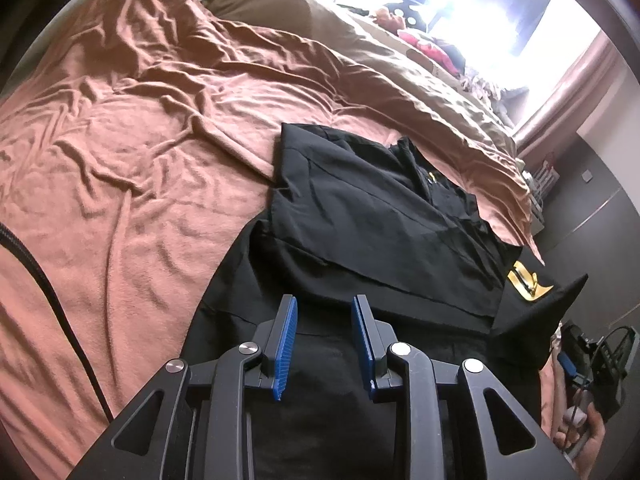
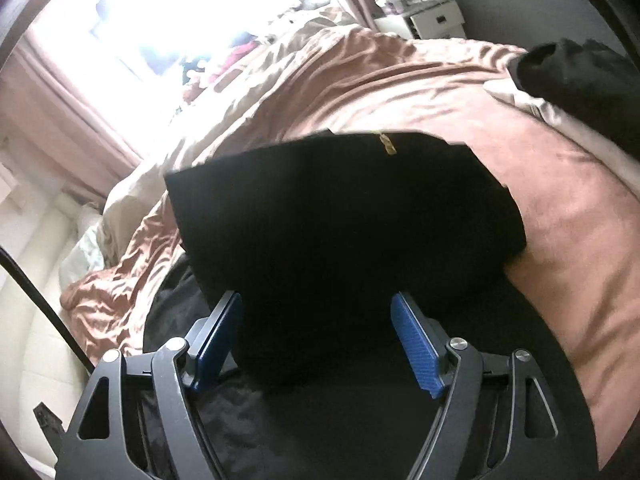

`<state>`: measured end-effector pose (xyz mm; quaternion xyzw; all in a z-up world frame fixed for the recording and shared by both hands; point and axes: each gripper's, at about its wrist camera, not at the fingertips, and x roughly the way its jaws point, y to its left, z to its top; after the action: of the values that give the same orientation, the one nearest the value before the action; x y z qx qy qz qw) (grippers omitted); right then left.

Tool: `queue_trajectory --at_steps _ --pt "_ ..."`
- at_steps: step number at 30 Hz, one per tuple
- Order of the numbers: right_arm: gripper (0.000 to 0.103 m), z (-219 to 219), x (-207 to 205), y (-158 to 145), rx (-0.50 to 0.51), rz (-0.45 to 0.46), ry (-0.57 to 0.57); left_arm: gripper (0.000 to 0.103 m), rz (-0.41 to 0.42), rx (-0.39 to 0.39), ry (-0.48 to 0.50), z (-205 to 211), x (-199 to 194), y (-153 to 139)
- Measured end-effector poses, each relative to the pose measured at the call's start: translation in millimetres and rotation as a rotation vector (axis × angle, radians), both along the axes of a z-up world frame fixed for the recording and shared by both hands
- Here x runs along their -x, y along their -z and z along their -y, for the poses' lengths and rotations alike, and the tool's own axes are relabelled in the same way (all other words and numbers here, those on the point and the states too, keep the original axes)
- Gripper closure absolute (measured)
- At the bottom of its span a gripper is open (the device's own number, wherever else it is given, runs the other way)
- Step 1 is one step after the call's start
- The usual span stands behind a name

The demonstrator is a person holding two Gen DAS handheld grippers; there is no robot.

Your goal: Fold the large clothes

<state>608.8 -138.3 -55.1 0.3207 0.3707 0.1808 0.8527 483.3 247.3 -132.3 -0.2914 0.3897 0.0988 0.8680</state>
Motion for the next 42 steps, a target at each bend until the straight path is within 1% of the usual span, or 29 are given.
queue_trajectory --at_steps 1,3,5,7,9,10,11,12,14,16,17,19,21,24,27,29,31,36,39,40,42 --pt "0.028 -4 -4 -8 0.02 0.026 -0.001 0.073 0.002 0.006 -0.003 -1 0 0" --pt "0.028 -12 -11 -13 0.058 0.042 -0.003 0.073 0.007 0.019 -0.008 -4 0 1" --pt "0.028 -51 -29 -8 0.053 0.044 -0.026 0.073 0.011 0.027 -0.014 -6 1 1" --pt "0.028 -69 -48 -7 0.067 0.028 -0.059 0.073 0.012 0.036 -0.021 -9 2 1" --pt "0.028 -89 -61 8 0.089 0.02 -0.092 0.073 0.008 0.039 -0.029 -12 2 1" --pt "0.028 -105 -69 6 0.109 0.021 -0.123 0.073 0.007 0.041 -0.031 -13 2 2" --pt "0.028 -116 -79 14 0.121 0.022 -0.147 0.073 0.007 0.047 -0.034 -15 1 3" --pt "0.028 -131 -84 13 0.143 0.019 -0.173 0.073 0.007 0.05 -0.037 -16 0 3" --pt "0.028 -152 -97 25 0.164 0.014 -0.231 0.073 0.006 0.058 -0.042 -17 -2 4" --pt "0.028 -163 -102 27 0.146 0.017 -0.292 0.073 0.004 0.061 -0.038 -17 -3 5" --pt "0.028 -169 -112 29 0.138 0.015 -0.309 0.073 0.003 0.062 -0.036 -16 -4 6" --pt "0.028 -170 -115 29 0.141 0.007 -0.327 0.073 0.001 0.062 -0.032 -14 -4 6" --pt "0.028 -164 -122 33 0.143 0.01 -0.329 0.073 -0.001 0.056 -0.027 -12 -5 7" --pt "0.028 -140 -116 23 0.179 0.037 -0.289 0.073 -0.008 0.049 -0.024 -11 -6 8" --pt "0.028 -93 -100 17 0.216 0.035 -0.215 0.073 -0.019 0.041 -0.028 -12 -7 10" --pt "0.028 -59 -97 23 0.242 0.014 -0.15 0.073 -0.024 0.044 -0.032 -13 -7 12" --pt "0.028 -23 -96 41 0.253 -0.048 -0.086 0.073 -0.028 0.041 -0.036 -14 -6 13" --pt "0.028 36 -88 85 0.186 -0.187 0.016 0.073 -0.043 0.02 -0.052 -16 -5 15" --pt "0.028 49 -84 102 0.162 -0.238 0.043 0.073 -0.055 0.012 -0.062 -19 -4 17" --pt "0.028 49 -83 103 0.155 -0.255 0.049 0.073 -0.057 0.014 -0.064 -20 -3 18" --pt "0.028 50 -87 115 0.109 -0.287 0.052 0.073 -0.058 0.017 -0.068 -22 -2 19"
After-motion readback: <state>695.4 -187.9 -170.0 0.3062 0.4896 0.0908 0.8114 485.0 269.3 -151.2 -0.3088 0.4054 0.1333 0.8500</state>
